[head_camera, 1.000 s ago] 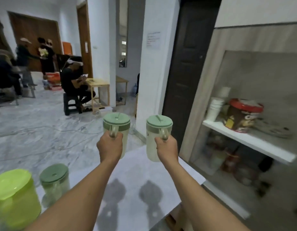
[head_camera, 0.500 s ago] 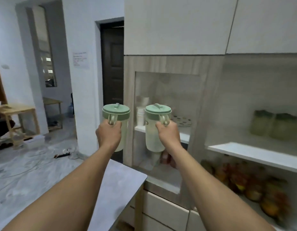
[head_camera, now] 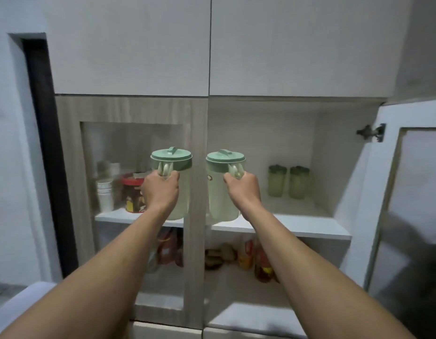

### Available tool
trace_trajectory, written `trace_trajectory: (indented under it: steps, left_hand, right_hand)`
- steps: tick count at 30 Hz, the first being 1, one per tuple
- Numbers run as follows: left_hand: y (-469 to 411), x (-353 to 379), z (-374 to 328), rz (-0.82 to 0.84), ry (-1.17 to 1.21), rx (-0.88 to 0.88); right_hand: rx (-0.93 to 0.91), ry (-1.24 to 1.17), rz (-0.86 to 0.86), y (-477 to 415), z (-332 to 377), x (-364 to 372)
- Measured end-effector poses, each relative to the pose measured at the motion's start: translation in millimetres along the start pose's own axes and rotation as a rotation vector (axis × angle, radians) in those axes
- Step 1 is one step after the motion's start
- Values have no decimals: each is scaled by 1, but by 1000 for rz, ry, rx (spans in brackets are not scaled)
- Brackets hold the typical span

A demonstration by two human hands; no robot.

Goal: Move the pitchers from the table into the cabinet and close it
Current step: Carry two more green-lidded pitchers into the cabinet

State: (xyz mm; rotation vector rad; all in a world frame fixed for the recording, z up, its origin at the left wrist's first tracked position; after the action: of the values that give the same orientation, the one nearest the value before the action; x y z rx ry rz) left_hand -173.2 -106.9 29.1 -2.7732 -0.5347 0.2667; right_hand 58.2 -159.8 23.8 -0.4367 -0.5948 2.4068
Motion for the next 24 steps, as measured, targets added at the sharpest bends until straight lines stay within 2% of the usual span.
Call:
trace_trajectory:
  steps: [10, 24]
  left_hand:
    - [25, 167, -48, 196, 124, 23]
    - [-33, 318, -24, 337, 118, -45]
  right_hand:
    - [59, 67, -193, -77, -69, -123]
    - [144, 152, -340, -163, -154, -146]
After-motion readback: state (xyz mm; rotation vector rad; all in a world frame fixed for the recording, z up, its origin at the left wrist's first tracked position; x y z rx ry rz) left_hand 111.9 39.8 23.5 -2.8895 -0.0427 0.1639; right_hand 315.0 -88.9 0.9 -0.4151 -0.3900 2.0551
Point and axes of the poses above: each hand's wrist, its own y-axis away from the middle knuckle, its own x-axis out of the palm, z = x × y, the point moved 7 cm from there along -y, towards the middle knuckle, and after that the axes turned 8 degrees about -x, right-handed, at the moved point
